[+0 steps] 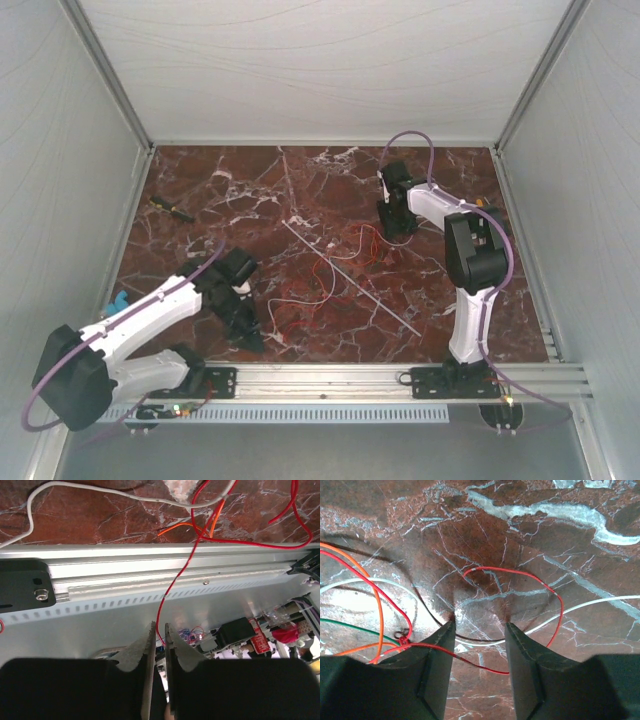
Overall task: Zip-tie the wires
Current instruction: Straighten the cable at the center of the board.
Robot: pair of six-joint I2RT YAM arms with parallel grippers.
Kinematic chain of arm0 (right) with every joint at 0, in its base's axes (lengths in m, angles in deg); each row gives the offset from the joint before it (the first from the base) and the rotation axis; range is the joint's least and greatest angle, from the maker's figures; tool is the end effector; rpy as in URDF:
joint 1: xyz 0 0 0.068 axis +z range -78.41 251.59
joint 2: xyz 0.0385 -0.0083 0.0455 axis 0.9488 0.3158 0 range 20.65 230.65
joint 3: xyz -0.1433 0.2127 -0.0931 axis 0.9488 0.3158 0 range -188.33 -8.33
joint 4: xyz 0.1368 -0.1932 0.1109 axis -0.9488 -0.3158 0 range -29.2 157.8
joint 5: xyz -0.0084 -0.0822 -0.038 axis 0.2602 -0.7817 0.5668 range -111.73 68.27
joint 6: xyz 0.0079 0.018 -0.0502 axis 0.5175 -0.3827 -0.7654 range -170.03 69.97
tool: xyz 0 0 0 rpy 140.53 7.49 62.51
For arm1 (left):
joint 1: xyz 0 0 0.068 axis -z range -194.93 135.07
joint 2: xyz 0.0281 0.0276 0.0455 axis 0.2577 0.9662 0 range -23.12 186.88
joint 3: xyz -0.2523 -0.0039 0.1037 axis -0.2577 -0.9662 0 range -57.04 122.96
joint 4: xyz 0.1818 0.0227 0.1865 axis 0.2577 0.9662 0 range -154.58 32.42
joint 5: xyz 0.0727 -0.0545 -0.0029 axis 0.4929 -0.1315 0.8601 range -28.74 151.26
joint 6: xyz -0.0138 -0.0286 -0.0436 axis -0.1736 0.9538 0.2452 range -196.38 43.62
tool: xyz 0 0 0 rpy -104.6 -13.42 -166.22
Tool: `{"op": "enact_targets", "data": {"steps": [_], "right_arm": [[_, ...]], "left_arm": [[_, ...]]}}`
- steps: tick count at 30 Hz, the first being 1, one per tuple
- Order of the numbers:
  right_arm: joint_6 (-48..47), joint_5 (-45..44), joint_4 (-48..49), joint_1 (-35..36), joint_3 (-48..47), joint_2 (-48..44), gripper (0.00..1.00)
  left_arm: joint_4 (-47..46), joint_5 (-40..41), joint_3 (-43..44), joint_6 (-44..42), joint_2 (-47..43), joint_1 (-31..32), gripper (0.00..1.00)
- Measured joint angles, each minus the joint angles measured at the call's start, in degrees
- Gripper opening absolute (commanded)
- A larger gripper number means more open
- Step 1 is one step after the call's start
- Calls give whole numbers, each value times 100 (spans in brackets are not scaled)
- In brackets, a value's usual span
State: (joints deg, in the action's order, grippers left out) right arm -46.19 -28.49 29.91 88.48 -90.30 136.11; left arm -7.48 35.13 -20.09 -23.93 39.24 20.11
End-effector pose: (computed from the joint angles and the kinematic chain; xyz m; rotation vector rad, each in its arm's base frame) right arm 0.3897 0.1139 0.1631 -0.2911 2.7848 -0.0802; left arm 0.1207 -0.1038 0.1914 0.3893 -2.8304 0.6082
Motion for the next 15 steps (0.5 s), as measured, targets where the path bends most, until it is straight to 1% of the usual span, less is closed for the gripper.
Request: {"op": "enact_targets", "data": {"steps": [2, 4, 5, 7, 8, 9, 10, 12, 13, 15], "right_arm": [[2, -28, -52, 0, -9, -15, 51], [0, -63, -131, 0, -28, -50, 53], [2, -79, -157, -2, -39, -76, 57], [-2, -98, -223, -2, -55, -160, 59], [2, -103, -256, -2, -59, -210, 60], [2, -105, -284, -2, -59, -280, 65], [0, -111, -308, -4, -59, -363, 68], [4, -120, -345, -22, -59, -531, 71], [7, -120, -354, -37, -52, -627, 80], [26, -120, -358, -55, -4, -837, 83]], "left_arm": [[-42, -4, 2, -57, 70, 0, 27], [-57, -13, 0, -133, 111, 0, 34], [-63, -24, 2, -164, 114, 0, 37], [-57, -28, 2, -227, 114, 0, 44], [-46, -28, 4, -249, 114, 0, 49], [-26, -28, 7, -273, 111, 0, 57], [2, -26, 15, -284, 107, 2, 63], [50, -33, 35, -321, 92, 2, 72], [70, -46, 37, -337, 72, 2, 76], [151, -87, 44, -372, 11, 2, 87]]}}
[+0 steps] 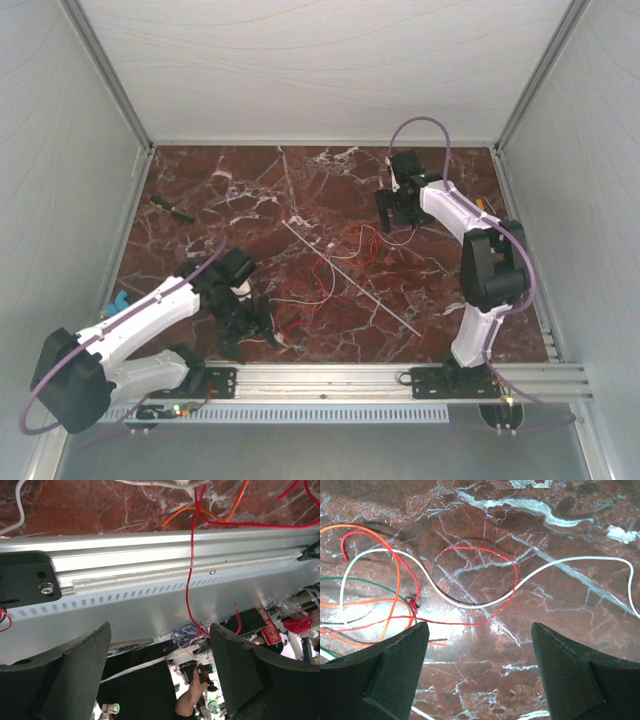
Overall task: Zip-tie the wires
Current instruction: Straighten the cable at the center of the board.
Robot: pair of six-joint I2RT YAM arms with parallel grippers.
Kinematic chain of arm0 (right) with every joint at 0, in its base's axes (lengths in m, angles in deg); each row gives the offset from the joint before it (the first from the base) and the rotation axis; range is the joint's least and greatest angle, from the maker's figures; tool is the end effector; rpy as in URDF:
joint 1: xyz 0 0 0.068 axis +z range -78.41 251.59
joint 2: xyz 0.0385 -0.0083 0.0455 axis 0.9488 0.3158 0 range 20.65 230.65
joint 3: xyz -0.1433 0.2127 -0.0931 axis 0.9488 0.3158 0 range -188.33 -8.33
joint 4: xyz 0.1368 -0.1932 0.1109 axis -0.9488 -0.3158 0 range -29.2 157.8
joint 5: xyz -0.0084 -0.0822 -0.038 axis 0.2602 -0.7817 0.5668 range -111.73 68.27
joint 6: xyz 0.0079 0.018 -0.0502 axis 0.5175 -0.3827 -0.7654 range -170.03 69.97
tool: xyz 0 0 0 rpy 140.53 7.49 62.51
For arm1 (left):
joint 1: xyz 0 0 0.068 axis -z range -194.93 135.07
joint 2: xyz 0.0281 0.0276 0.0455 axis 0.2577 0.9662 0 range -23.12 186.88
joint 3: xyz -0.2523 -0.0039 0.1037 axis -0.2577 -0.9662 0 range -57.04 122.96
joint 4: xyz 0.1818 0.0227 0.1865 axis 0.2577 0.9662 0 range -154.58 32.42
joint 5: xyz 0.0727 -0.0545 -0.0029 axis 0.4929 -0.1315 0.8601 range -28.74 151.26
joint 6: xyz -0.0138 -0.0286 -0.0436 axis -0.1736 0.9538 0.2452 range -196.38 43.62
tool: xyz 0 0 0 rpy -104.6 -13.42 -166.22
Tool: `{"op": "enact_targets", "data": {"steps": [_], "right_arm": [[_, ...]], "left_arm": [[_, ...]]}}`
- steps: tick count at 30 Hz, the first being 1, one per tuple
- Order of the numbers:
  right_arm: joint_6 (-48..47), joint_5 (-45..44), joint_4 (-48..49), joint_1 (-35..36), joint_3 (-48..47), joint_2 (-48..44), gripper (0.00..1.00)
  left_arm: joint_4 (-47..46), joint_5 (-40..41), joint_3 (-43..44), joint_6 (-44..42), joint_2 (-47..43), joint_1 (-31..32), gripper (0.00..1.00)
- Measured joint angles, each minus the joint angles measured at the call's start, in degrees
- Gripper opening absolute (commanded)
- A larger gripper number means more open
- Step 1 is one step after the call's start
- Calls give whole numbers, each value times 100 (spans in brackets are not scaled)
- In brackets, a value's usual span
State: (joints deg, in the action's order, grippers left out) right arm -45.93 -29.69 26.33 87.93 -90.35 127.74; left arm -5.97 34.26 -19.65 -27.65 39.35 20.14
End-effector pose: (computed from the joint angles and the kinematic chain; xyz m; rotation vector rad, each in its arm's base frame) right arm 0.3742 0.1045 0.2162 -0.2501 2.7020 -0.0859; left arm 0.1191 -0.1034 0.1931 0.3007 -2.8281 0.6128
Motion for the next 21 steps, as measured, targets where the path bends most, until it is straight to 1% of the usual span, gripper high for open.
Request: {"op": "enact_targets", "data": {"steps": [1, 2, 5, 11, 16, 18, 21], "right_arm": [[11, 0, -4, -11, 44, -116, 83], [22, 2, -20, -20, 79, -214, 84], [133, 26, -55, -61, 205, -529, 84], [424, 111, -81, -114, 470, -1235, 84], [761, 352, -76, -181, 791, -1884, 83], [938, 437, -83, -227, 949, -2170, 83], [1244, 544, -98, -299, 1202, -2651, 83]], "left_arm": [[44, -28, 7, -11, -37, 0, 97], [98, -57, 24, -22, -79, 0, 99], [337, -87, 267, -39, -173, 7, 100], [708, 42, 1126, -103, -295, 22, 100], [988, 341, 1700, -271, -105, 24, 99], [1056, 533, 2085, -382, 50, 24, 96], [968, 857, 2627, -581, 168, 24, 86]]}}
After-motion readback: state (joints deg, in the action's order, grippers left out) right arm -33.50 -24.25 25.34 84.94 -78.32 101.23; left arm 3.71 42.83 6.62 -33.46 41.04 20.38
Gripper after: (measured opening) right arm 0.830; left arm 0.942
